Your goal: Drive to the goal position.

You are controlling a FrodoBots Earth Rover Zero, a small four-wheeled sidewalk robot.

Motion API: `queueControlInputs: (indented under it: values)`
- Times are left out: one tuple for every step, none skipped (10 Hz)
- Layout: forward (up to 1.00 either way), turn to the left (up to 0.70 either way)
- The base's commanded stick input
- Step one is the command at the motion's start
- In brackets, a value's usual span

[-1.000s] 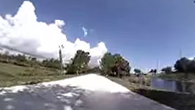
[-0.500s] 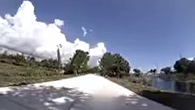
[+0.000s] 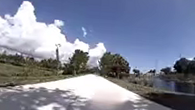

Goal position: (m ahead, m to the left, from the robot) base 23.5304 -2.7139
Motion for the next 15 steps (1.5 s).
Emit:
queueControlInputs:
  values:
    - [0.85,0.0]
    - [0.85,0.0]
    - [0.85,0.0]
    - [0.85,0.0]
    - [0.85,0.0]
    - [0.85,0.0]
    - [0.85,0.0]
    - [0.85,0.0]
    - [0.85,0.0]
    - [0.85,0.0]
    - [0.85,0.0]
    - [0.85,0.0]
    - [0.85,0.0]
    - [0.85,0.0]
    - [0.85,0.0]
